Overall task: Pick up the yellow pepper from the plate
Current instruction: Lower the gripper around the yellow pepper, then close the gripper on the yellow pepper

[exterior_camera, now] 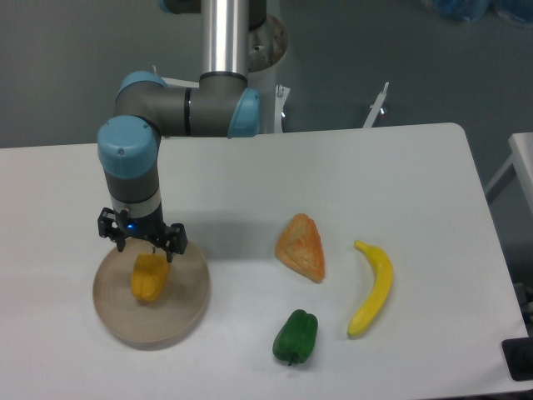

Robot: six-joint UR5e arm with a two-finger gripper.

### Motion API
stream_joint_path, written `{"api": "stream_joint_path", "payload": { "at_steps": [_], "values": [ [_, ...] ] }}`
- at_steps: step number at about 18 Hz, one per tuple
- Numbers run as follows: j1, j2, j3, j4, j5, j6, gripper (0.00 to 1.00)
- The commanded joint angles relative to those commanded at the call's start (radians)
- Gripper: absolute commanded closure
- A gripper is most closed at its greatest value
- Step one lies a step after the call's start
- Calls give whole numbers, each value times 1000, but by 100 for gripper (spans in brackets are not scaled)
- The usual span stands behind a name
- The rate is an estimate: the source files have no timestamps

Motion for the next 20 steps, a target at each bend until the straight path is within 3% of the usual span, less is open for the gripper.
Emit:
{"api": "stream_joint_path", "payload": {
  "at_steps": [7, 20],
  "values": [
    [-2, -17, 0, 31, 11, 3, 0],
    [-14, -40, -5, 31, 12, 46, 0]
  ]
}}
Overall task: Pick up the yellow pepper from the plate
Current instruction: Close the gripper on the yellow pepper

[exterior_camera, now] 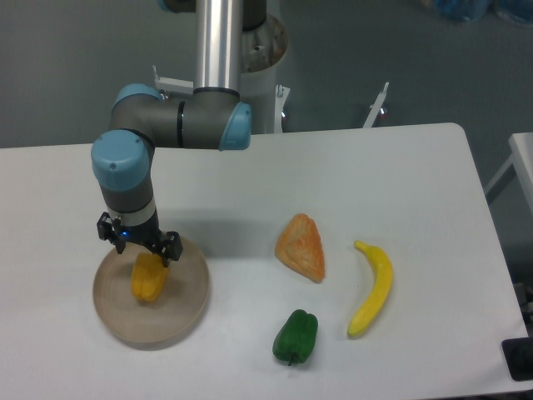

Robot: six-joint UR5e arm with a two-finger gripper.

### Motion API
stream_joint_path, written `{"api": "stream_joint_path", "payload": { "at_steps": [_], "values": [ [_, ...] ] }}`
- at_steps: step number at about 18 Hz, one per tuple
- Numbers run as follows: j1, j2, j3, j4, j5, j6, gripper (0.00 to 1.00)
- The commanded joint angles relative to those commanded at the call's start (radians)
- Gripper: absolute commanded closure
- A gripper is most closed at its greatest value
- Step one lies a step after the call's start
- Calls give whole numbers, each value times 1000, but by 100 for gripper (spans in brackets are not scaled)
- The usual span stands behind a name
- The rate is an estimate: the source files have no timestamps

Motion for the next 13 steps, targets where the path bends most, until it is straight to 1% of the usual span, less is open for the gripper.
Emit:
{"api": "stream_joint_path", "payload": {
  "at_steps": [8, 13],
  "values": [
    [0, -15, 12, 2, 14, 0, 1],
    [0, -18, 14, 5, 31, 0, 18]
  ]
}}
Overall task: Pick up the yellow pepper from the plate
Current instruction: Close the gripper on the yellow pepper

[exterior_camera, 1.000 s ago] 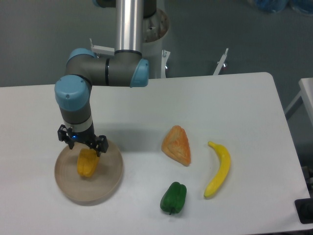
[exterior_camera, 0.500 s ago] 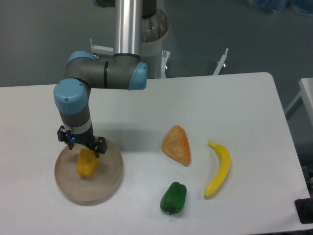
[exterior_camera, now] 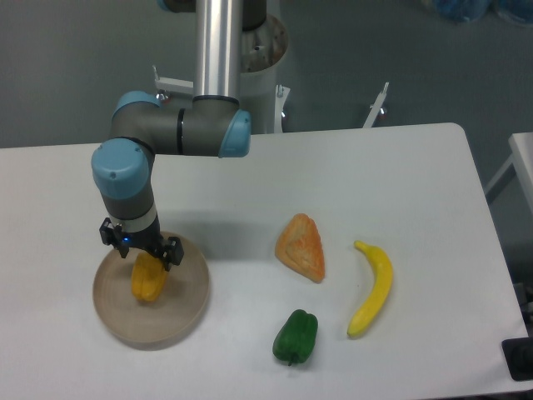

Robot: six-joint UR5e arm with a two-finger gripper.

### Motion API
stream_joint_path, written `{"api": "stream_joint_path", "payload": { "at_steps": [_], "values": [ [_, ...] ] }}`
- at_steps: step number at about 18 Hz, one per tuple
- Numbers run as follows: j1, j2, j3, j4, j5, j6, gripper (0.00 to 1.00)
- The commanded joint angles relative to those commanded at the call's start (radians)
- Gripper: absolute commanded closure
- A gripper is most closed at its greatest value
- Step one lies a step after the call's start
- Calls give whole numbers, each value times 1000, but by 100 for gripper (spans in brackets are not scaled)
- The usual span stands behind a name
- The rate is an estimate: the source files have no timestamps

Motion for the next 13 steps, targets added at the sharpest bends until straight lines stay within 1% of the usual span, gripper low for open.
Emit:
{"api": "stream_joint_path", "payload": {
  "at_steps": [2, 3, 4, 5, 7, 8, 13],
  "values": [
    [0, 2, 2, 0, 0, 0, 24],
    [0, 2, 2, 0, 0, 2, 29],
    [0, 3, 2, 0, 0, 2, 32],
    [0, 3, 2, 0, 0, 2, 39],
    [0, 2, 2, -2, 0, 2, 46],
    [0, 2, 2, -2, 0, 2, 48],
    [0, 8, 6, -2, 0, 3, 50]
  ]
}}
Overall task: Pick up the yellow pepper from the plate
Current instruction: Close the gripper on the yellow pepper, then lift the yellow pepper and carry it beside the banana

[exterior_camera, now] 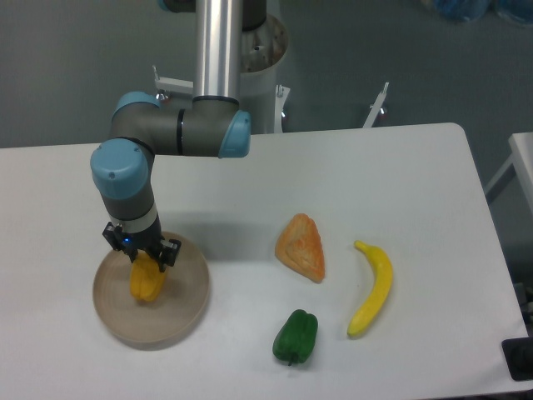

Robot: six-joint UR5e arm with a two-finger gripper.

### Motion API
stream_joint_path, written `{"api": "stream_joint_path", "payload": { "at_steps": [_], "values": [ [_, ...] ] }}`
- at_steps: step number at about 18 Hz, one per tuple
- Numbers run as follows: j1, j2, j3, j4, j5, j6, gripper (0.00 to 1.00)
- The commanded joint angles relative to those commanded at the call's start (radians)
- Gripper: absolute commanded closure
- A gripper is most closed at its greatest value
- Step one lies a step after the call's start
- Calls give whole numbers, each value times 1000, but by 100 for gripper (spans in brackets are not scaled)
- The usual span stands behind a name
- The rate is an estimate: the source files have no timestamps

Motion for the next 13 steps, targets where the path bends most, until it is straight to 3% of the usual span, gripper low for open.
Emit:
{"api": "stream_joint_path", "payload": {
  "at_steps": [4, 6, 10, 13],
  "values": [
    [5, 9, 17, -2, 2, 12, 51],
    [18, 40, 31, -14, 5, 82, 52],
    [128, 103, 26, -21, 6, 153, 53],
    [257, 138, 32, -77, 6, 299, 53]
  ]
}}
